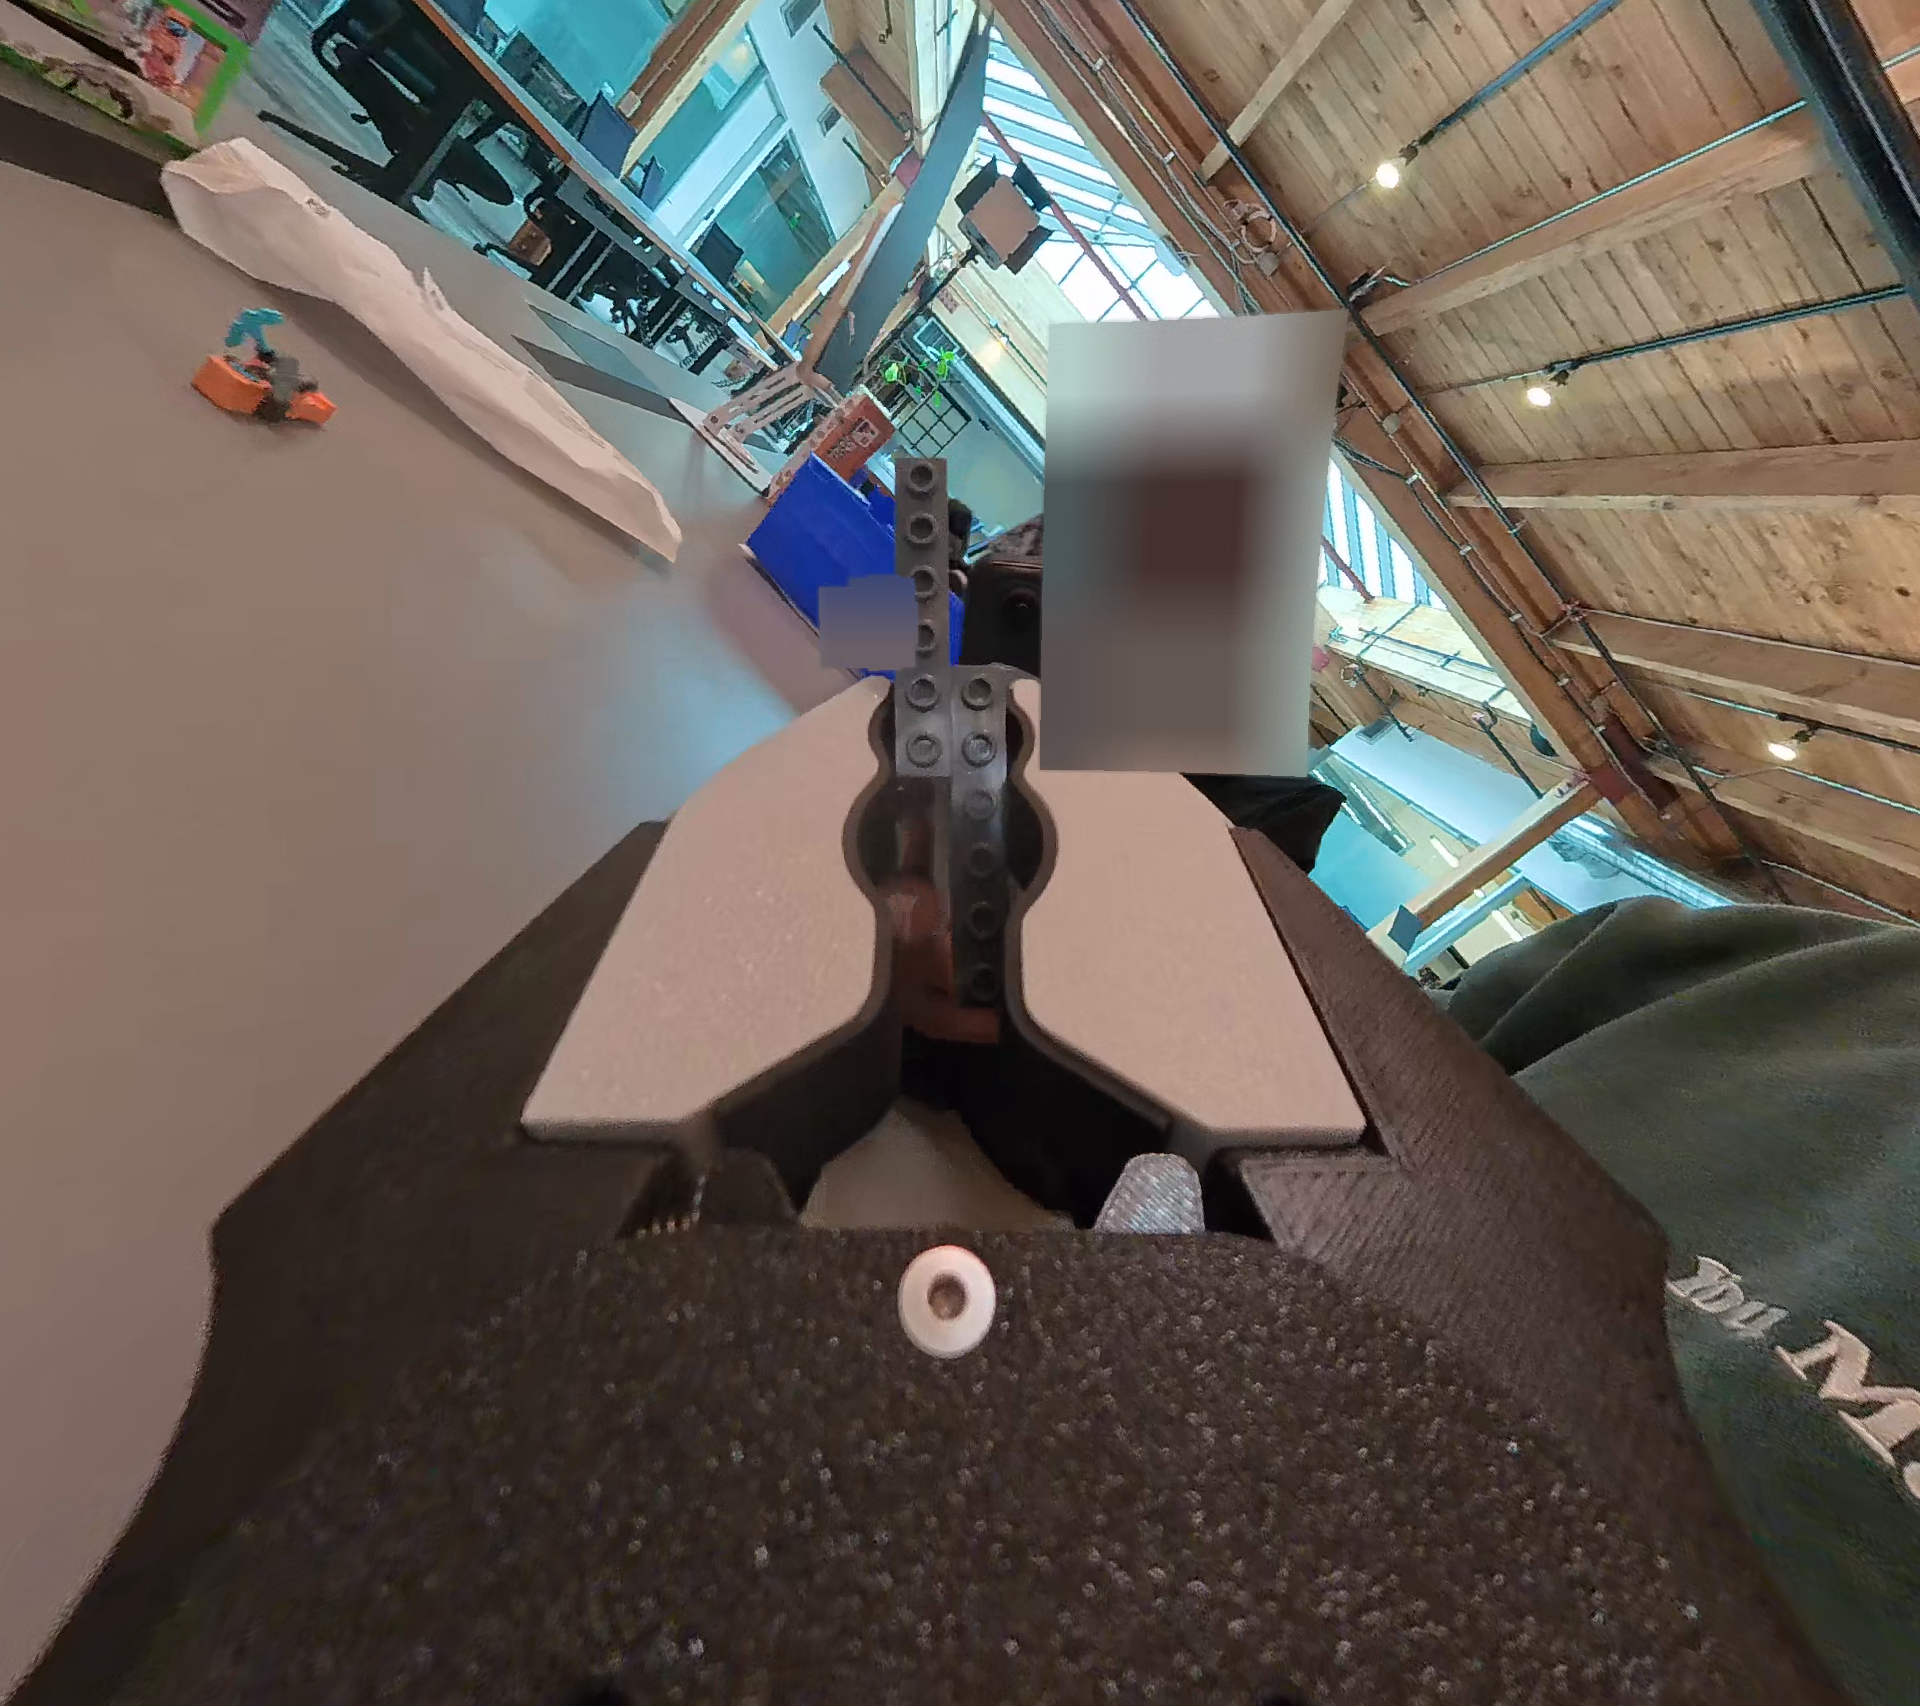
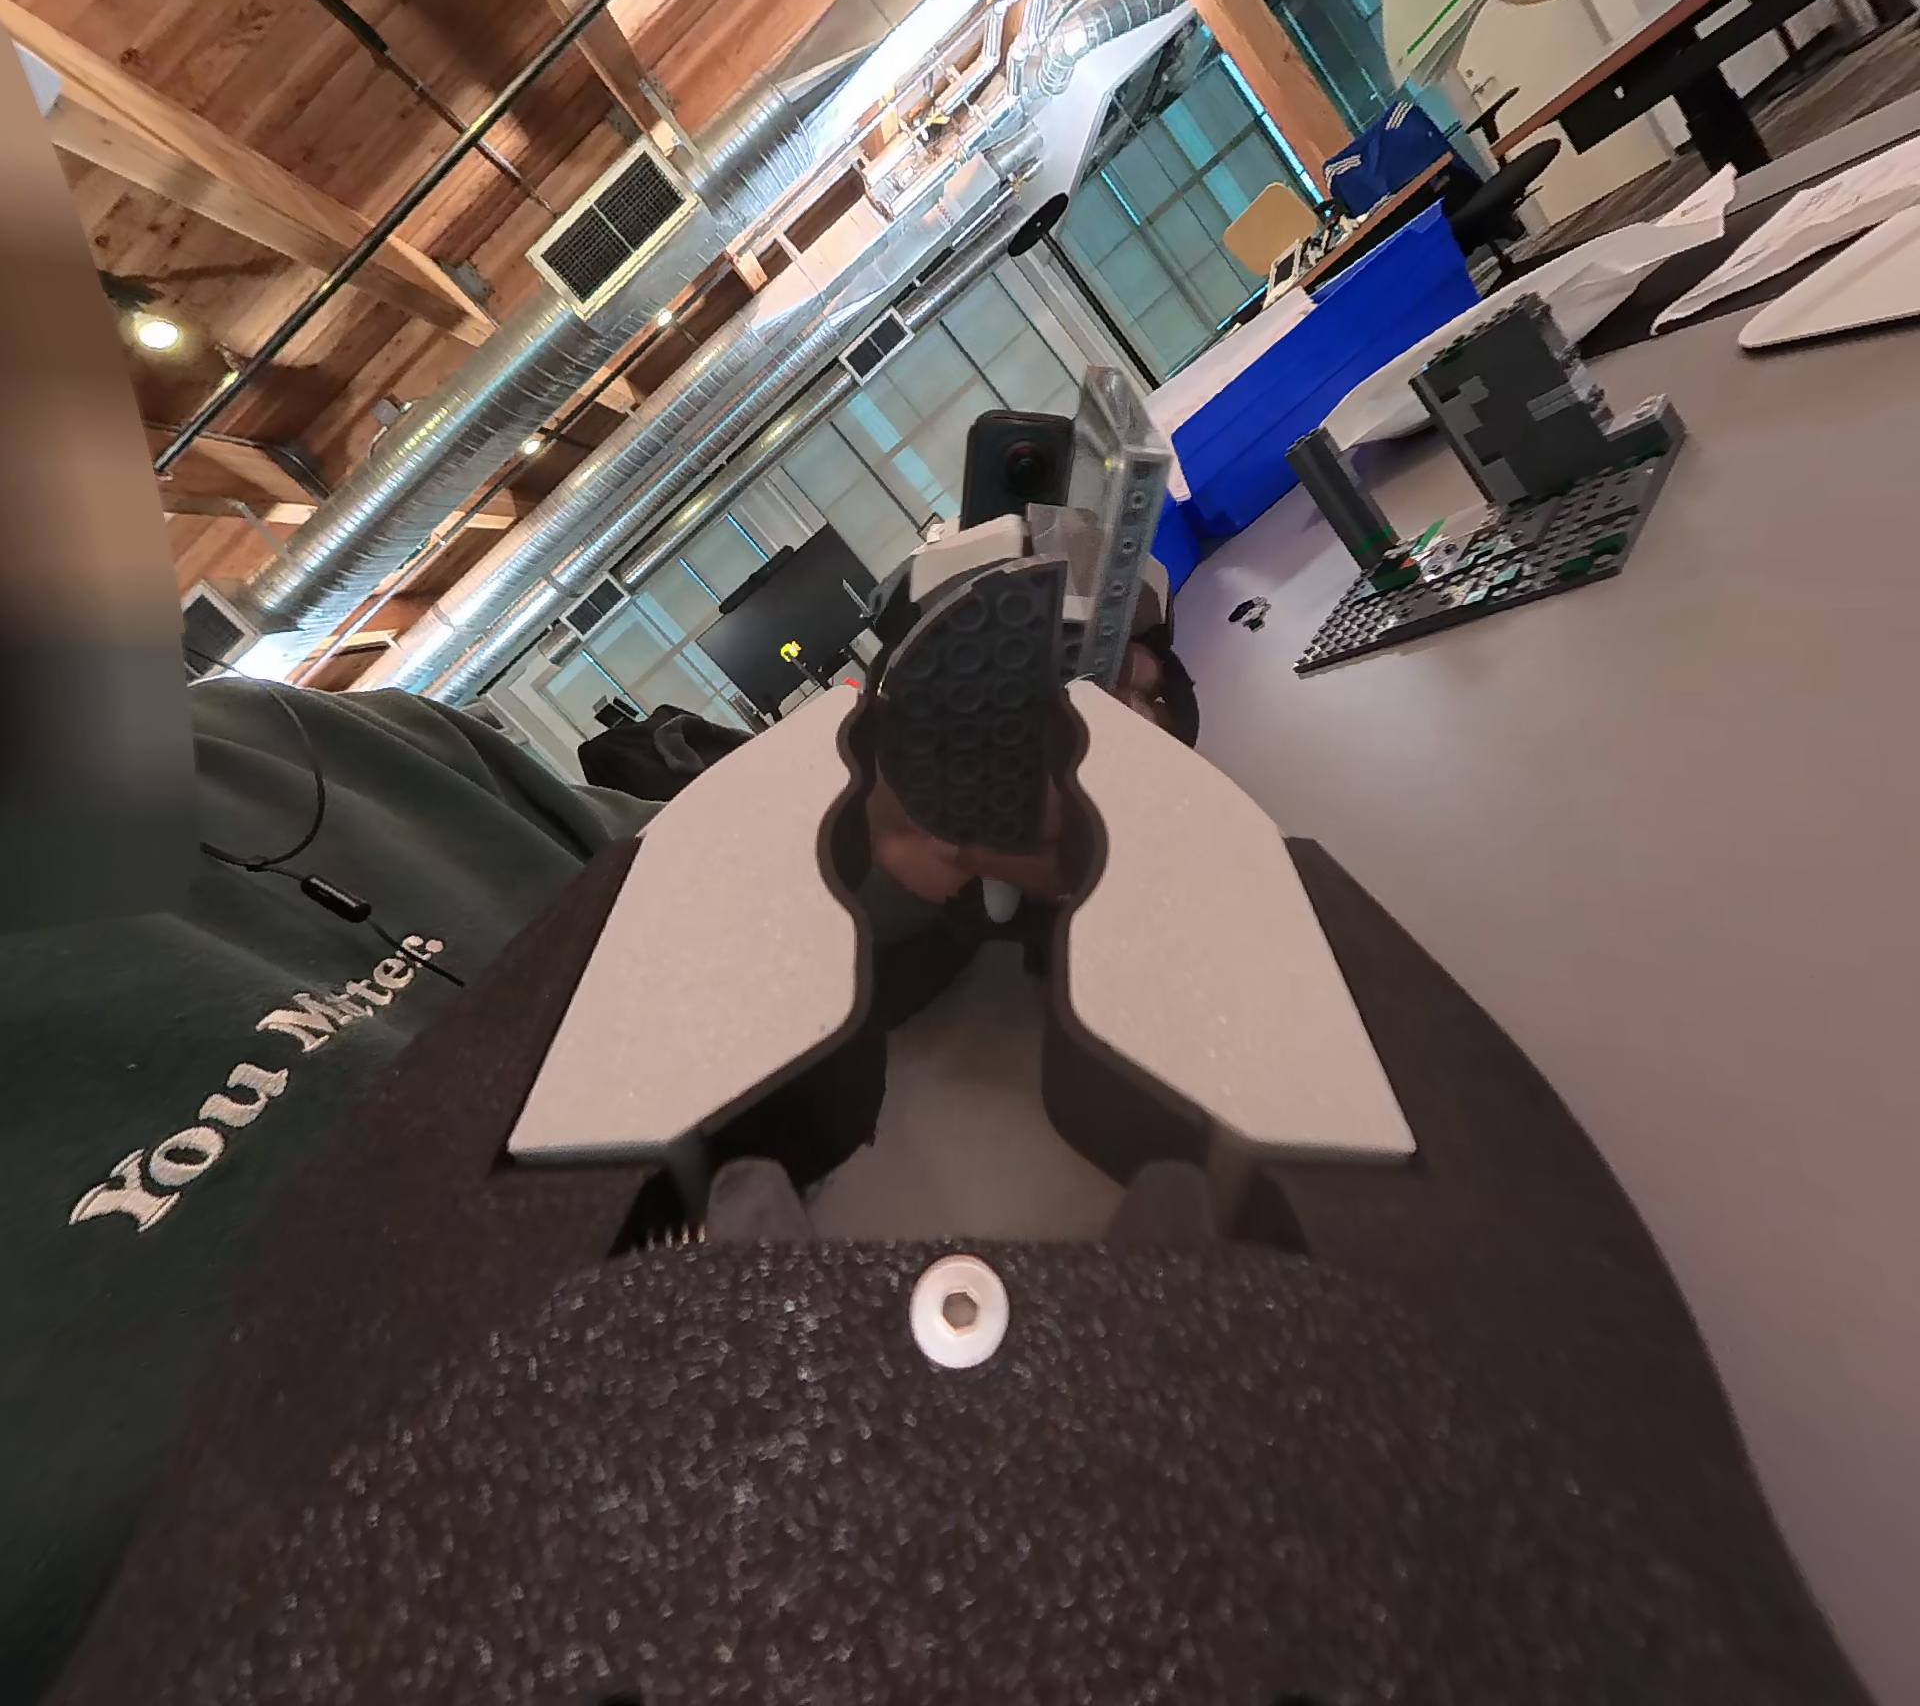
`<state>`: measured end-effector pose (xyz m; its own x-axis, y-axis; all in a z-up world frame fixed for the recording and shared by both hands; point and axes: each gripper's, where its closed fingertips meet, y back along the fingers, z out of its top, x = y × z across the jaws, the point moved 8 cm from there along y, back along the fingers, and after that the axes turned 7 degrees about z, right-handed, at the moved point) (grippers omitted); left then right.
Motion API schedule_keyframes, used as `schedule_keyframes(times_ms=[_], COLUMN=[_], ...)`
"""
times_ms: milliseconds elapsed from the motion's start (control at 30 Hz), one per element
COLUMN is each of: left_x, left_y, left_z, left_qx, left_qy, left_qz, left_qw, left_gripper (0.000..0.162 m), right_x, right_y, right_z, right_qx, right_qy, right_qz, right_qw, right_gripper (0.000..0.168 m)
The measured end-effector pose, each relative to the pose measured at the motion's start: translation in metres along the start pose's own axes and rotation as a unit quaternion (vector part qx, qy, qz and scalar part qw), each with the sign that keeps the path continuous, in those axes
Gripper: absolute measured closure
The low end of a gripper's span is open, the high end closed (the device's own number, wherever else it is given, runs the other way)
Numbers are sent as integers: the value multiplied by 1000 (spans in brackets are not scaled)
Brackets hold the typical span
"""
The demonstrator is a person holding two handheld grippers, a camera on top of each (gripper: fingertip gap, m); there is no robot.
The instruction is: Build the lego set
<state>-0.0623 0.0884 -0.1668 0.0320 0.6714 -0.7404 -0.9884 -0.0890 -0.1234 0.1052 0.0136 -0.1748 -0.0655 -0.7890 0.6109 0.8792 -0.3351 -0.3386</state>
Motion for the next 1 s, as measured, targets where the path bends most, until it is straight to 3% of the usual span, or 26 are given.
schedule_keyframes(times_ms=[233, 400, 600, 733, 900, 1000], left_x=[17, 27, 31, 27, 28, 31], left_y=[9, 8, 8, 10, 16, 20], left_z=[7, 1, -4, -2, 3, 8], left_qx=[88, 149, 172, 173, 164, 160], left_qy=[-92, -145, -115, -100, -77, -73], left_qz=[92, 161, 169, 160, 153, 156], left_qw=[988, 965, 964, 967, 972, 972], left_gripper=[146, 146, 146, 146, 146, 146], right_x=[0, -1, -4, -7, -11, -13], right_y=[2, -8, -23, -28, -32, -36], right_z=[1, -7, -19, -20, -19, -19], right_qx=[12, 95, 291, 344, 355, 338], right_qy=[17, 87, 284, 329, 334, 317], right_qz=[-28, -86, -154, -141, -117, -111], right_qw=[999, 988, 901, 868, 865, 879], right_gripper=[136, 137, 136, 136, 136, 136])
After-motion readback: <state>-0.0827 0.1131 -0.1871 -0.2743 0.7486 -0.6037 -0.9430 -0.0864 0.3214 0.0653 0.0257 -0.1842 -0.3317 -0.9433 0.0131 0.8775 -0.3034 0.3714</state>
